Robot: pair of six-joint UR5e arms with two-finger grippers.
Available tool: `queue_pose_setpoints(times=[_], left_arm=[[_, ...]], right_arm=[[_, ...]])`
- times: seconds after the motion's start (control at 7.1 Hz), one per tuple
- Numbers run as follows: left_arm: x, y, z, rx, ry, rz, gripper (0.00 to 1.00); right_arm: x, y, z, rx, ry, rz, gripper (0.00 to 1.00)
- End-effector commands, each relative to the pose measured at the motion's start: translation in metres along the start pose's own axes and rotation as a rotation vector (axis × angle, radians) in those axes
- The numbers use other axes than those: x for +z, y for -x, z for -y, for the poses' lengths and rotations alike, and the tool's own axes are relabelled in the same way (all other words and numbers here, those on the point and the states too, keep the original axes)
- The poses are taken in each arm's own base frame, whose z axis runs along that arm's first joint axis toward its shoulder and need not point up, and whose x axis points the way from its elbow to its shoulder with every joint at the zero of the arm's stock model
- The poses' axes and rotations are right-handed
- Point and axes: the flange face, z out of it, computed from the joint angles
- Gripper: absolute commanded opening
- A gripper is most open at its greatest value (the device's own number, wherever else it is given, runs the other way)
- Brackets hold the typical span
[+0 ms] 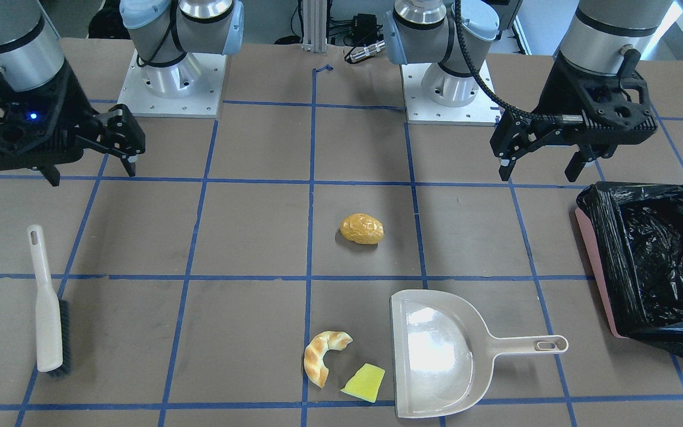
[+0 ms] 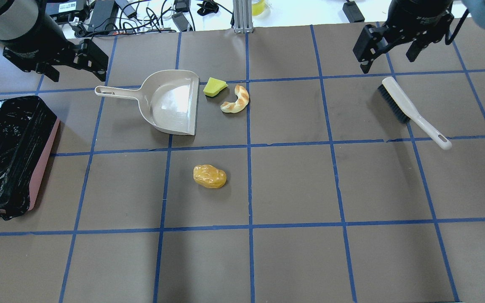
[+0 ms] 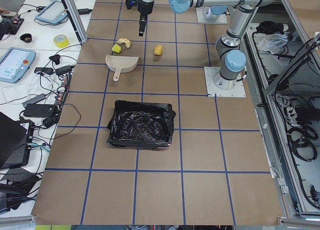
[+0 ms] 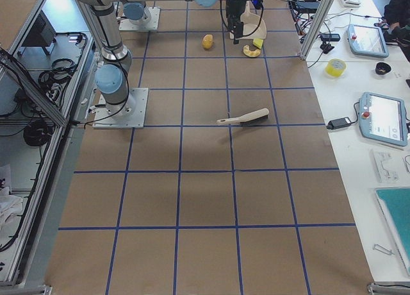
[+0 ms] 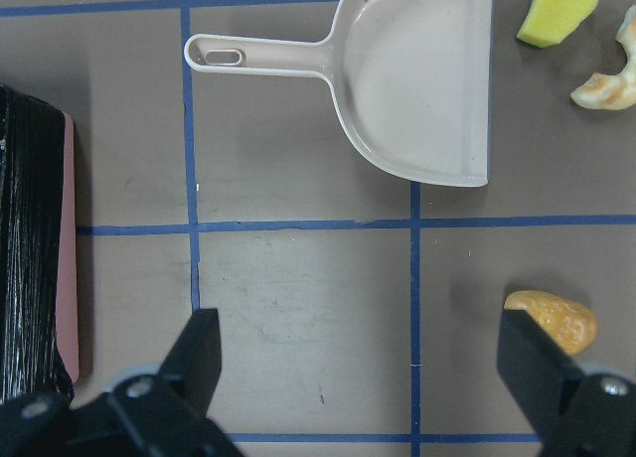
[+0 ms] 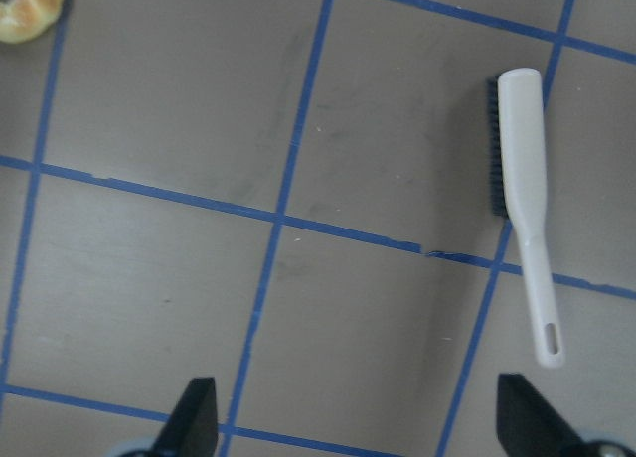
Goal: Sweep and dump trash into bin
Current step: 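Lower the right gripper to the white brush while the left approaches the dustpan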
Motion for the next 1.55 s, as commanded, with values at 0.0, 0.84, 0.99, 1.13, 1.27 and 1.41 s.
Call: queue_pose_setpoints(times=[0.0,0.84,0.99,1.13,1.27,1.41], left_arm=[[0.004,-0.001,0.003,0.001,-0.004,-0.012,1.00],[0.004,-0.009,0.015,0.003,-0.079,-0.083,1.00],[0.007,-0.012,0.014,0.016,-0.074,-0.096,1.00],[0.007,-0.012,0.014,0.032,-0.077,-0.094,1.00],[0.006,-0.016,0.014,0.041,-0.083,-0.103,1.00],[-0.005,-0.025,0.012,0.050,-0.106,-0.136,1.00]], right_arm=[[0.057,-0.058,0.016,-0.085,0.108,-0.009,1.00],[0.254,-0.167,-0.016,-0.541,0.108,0.030,1.00],[0.254,-0.169,-0.015,-0.536,0.113,0.012,1.00],[0.259,-0.173,-0.016,-0.511,0.138,-0.013,0.95],[0.265,-0.172,-0.022,-0.433,0.183,0.000,0.89],[0.278,-0.174,-0.037,-0.412,0.232,0.054,0.87]])
